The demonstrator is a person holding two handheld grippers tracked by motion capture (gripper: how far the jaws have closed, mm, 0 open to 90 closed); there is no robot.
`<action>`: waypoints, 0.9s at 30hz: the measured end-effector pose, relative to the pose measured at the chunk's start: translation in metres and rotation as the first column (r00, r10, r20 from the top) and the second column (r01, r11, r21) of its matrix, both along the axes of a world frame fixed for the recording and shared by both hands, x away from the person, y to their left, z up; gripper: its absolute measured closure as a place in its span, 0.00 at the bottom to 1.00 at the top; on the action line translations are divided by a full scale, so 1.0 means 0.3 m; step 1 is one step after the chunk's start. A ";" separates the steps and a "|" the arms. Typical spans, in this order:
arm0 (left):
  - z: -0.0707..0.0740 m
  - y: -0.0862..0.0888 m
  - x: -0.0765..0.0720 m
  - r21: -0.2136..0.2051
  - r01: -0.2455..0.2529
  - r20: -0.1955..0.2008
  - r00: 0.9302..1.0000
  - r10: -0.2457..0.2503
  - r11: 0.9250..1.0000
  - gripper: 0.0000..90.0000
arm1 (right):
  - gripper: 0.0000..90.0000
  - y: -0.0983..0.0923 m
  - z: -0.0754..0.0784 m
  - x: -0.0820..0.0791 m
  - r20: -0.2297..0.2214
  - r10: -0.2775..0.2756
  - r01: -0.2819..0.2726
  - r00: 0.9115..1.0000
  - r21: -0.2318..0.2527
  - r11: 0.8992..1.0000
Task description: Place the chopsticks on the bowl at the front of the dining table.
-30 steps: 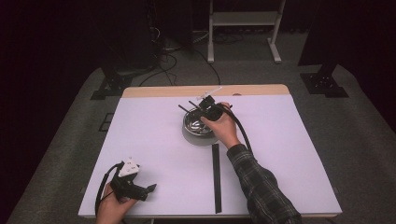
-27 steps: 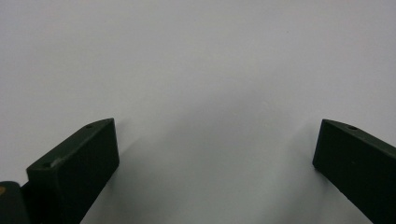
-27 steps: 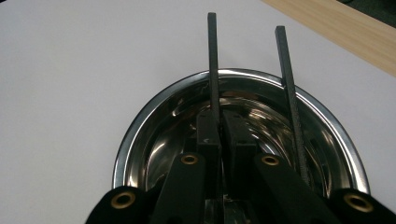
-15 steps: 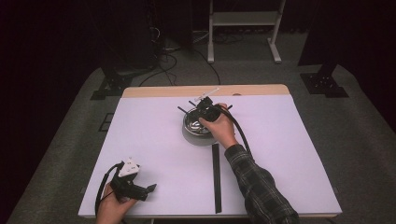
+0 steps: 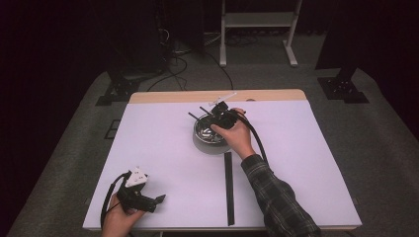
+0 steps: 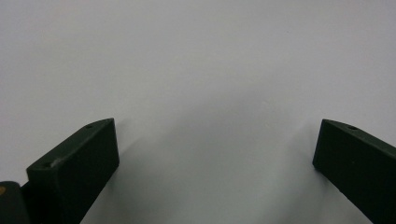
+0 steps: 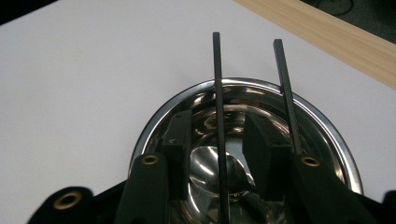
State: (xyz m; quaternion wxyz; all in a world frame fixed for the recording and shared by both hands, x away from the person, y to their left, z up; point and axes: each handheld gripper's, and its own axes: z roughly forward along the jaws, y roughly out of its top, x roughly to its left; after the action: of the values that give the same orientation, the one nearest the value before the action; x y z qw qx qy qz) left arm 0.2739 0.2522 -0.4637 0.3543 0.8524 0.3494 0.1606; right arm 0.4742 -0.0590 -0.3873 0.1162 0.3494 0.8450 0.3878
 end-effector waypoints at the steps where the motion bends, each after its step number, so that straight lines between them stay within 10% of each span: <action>1: 0.000 0.000 0.000 0.000 0.000 -0.001 1.000 0.000 1.000 0.00 | 0.66 -0.006 0.005 -0.007 -0.001 -0.002 0.002 1.000 0.003 1.000; 27: -0.001 0.000 0.000 -0.001 0.000 0.000 1.000 0.000 1.000 0.00 | 0.52 -0.243 0.028 -0.171 0.008 0.006 -0.006 1.000 0.007 1.000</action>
State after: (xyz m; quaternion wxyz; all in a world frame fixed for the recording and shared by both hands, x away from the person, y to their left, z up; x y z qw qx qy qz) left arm 0.2738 0.2522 -0.4639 0.3548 0.8521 0.3497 0.1603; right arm 0.4229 -0.1319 -0.3790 0.1175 0.3458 0.8441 0.3925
